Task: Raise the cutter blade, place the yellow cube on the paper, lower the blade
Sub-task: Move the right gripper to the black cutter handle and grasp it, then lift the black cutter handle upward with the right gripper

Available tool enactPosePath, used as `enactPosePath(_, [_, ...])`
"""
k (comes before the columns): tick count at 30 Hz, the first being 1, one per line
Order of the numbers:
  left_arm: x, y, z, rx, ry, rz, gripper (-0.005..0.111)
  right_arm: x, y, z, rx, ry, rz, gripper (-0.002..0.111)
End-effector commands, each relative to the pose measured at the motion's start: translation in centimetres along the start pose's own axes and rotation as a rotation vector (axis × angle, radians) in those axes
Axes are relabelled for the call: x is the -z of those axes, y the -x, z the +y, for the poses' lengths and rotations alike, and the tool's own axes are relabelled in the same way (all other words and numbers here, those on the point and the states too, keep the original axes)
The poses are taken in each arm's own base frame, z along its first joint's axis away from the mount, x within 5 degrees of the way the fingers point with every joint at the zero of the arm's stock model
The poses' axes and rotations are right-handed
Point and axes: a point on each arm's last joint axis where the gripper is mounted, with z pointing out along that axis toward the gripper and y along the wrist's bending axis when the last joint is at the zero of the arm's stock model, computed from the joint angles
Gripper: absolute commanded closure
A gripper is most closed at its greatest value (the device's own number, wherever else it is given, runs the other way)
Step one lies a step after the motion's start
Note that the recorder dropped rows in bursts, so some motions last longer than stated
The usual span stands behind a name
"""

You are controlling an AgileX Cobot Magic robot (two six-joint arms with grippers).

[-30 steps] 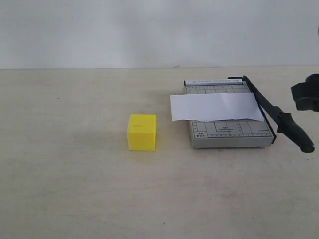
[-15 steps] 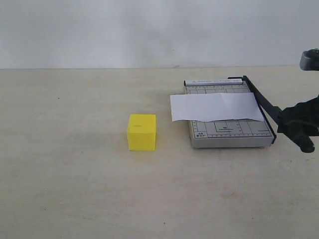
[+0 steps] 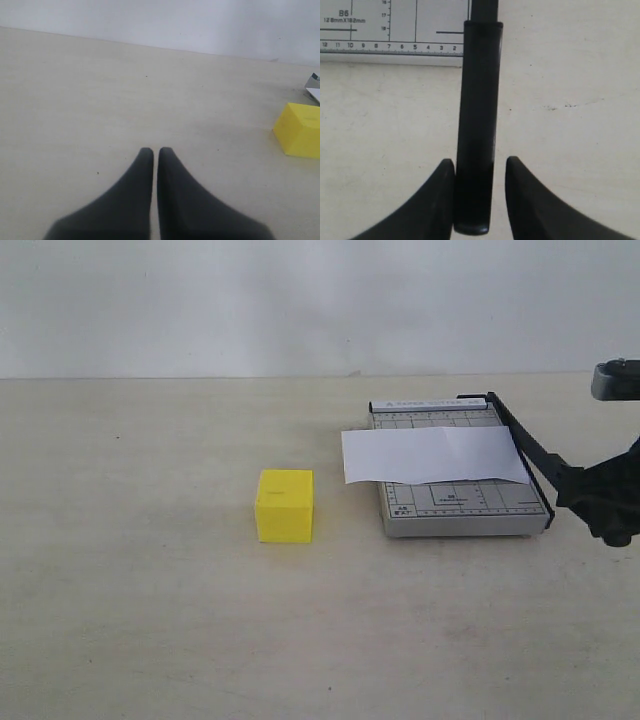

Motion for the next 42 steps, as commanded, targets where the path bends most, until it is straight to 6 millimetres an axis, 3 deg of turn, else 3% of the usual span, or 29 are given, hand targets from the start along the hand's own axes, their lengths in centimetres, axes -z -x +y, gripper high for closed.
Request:
enactPosePath(1, [0.0, 0.1, 0.0, 0.008, 0.001, -0.013, 0.102, -0.1, 0.0, 0.0, 0.010, 0.001, 0.010, 0.076])
enactPosePath(16, [0.0, 0.1, 0.0, 0.008, 0.001, -0.013, 0.102, -0.1, -0.1, 0.0, 0.008, 0.001, 0.015, 0.077])
enactPosePath(21, [0.0, 0.1, 0.0, 0.008, 0.001, -0.013, 0.102, -0.1, 0.0, 0.0, 0.008, 0.001, 0.013, 0.109])
enactPosePath(35, [0.0, 0.1, 0.0, 0.008, 0.001, -0.013, 0.102, 0.1, 0.3, -0.1, 0.002, -0.005, -0.031, 0.108])
enactPosePath(42, [0.0, 0.1, 0.0, 0.008, 0.001, -0.013, 0.102, 2.3, 1.0, 0.0, -0.012, -0.020, -0.187, 0.108])
